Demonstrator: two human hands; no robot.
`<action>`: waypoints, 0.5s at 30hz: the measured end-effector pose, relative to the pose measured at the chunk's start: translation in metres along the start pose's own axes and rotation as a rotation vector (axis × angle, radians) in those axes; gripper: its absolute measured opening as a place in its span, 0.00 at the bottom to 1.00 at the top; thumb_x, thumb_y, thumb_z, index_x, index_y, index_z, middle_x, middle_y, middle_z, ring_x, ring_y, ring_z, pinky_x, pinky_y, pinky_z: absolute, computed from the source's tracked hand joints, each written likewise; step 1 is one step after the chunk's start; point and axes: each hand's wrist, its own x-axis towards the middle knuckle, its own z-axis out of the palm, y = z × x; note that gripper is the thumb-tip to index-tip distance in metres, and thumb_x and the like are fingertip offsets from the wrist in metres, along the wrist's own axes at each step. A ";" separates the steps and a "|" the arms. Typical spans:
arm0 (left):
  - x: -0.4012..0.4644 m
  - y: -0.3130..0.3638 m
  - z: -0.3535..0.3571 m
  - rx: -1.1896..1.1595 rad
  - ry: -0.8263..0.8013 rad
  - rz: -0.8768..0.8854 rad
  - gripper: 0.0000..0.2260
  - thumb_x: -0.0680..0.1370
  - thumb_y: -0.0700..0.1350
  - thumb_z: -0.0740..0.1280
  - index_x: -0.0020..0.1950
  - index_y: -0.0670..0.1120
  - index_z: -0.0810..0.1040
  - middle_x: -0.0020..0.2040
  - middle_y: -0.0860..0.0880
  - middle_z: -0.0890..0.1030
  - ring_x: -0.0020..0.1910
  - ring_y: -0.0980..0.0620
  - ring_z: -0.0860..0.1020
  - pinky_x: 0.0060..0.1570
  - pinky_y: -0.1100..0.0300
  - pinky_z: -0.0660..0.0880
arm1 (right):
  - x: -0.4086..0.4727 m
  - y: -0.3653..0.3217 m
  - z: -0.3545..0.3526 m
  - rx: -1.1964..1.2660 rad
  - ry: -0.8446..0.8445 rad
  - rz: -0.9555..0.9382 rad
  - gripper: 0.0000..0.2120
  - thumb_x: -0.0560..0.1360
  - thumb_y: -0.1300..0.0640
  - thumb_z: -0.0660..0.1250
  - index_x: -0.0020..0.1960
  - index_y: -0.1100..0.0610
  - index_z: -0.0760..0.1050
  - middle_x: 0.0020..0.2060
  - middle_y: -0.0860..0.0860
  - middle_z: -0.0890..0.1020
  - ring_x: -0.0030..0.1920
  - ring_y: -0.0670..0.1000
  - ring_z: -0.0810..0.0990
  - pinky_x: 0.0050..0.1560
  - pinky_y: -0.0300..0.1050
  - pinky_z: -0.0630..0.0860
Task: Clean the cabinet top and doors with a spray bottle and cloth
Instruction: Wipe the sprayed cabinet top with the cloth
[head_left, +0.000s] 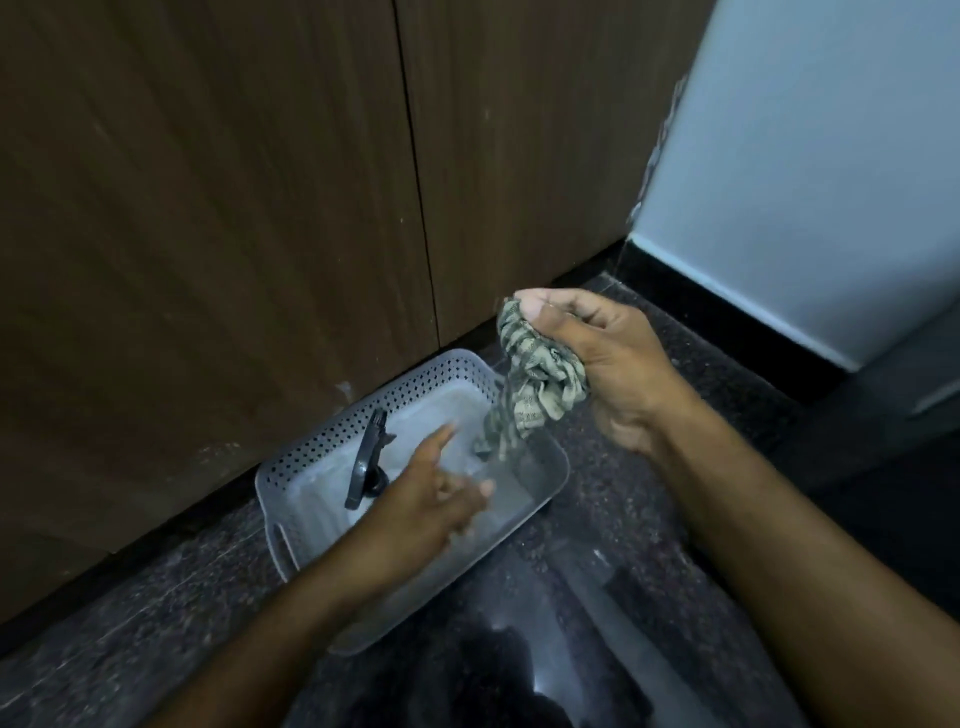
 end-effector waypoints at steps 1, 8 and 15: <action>0.008 0.016 0.010 0.012 0.007 0.030 0.30 0.77 0.53 0.69 0.74 0.65 0.56 0.52 0.46 0.80 0.43 0.53 0.79 0.36 0.61 0.74 | -0.004 -0.018 0.000 -0.022 -0.028 -0.029 0.13 0.73 0.60 0.75 0.56 0.62 0.83 0.46 0.58 0.87 0.43 0.51 0.86 0.46 0.45 0.82; 0.007 0.122 0.061 -0.070 0.123 0.260 0.11 0.80 0.40 0.66 0.61 0.47 0.78 0.47 0.58 0.83 0.38 0.62 0.78 0.38 0.65 0.74 | -0.034 -0.107 -0.034 -0.665 0.126 -0.201 0.24 0.66 0.51 0.81 0.59 0.55 0.80 0.46 0.48 0.86 0.44 0.44 0.84 0.48 0.38 0.79; -0.031 0.215 0.130 -0.349 -0.033 0.362 0.30 0.76 0.46 0.69 0.76 0.50 0.62 0.62 0.50 0.80 0.54 0.57 0.82 0.56 0.58 0.74 | -0.094 -0.158 -0.076 -0.885 0.212 -0.208 0.13 0.76 0.47 0.69 0.52 0.56 0.82 0.47 0.52 0.86 0.51 0.53 0.84 0.55 0.49 0.79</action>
